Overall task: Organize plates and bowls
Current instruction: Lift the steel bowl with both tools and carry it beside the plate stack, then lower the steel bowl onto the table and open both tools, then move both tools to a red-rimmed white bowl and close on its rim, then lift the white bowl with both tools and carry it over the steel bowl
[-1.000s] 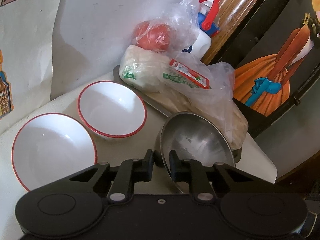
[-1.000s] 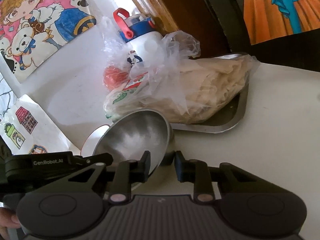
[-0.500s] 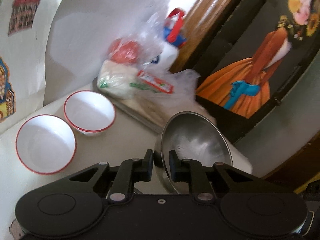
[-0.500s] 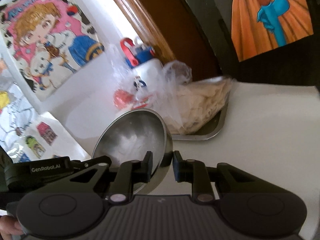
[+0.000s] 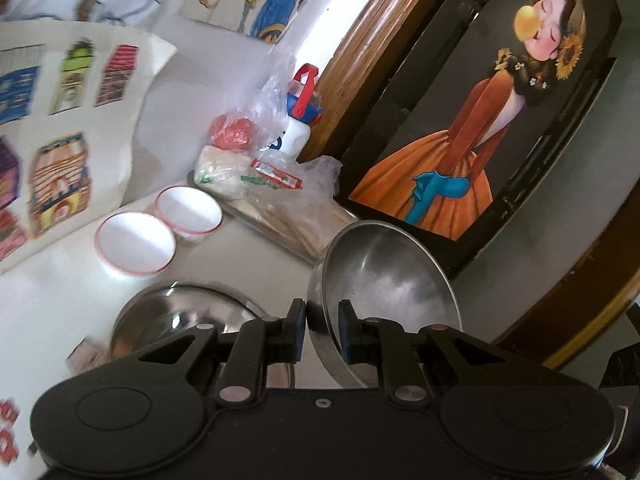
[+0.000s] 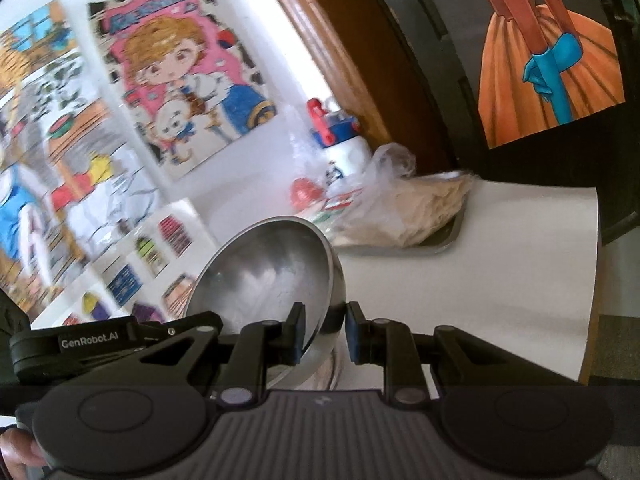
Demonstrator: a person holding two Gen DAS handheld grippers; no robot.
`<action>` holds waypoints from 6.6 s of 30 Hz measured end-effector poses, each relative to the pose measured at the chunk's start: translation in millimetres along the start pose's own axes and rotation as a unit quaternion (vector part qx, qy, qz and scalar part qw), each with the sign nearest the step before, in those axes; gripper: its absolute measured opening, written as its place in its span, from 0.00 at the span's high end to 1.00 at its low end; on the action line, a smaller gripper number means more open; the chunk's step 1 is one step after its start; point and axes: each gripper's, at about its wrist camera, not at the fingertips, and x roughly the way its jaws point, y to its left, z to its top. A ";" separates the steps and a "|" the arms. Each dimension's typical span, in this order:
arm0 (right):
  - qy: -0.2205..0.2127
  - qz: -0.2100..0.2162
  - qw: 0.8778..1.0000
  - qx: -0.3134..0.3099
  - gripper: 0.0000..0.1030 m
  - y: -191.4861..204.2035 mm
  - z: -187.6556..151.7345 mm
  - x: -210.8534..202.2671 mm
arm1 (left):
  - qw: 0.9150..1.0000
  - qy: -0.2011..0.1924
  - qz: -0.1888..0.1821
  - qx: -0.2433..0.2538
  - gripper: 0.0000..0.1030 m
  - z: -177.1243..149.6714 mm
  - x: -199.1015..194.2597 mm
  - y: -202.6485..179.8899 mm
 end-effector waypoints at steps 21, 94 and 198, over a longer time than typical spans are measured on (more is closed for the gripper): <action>0.129 0.024 0.990 -0.048 0.76 46.2 -123.3 -4.3 | 0.995 0.054 0.072 -0.036 0.80 -120.1 -97.5 66.8; 0.188 0.032 0.981 -0.026 0.16 48.4 20.6 272.0 | 0.983 -0.002 0.173 -0.054 0.06 38.5 72.4 189.2; 0.167 0.048 0.983 -0.052 0.86 63.0 -84.5 24.2 | 0.998 -0.029 0.058 -0.024 0.87 -98.7 -94.7 53.8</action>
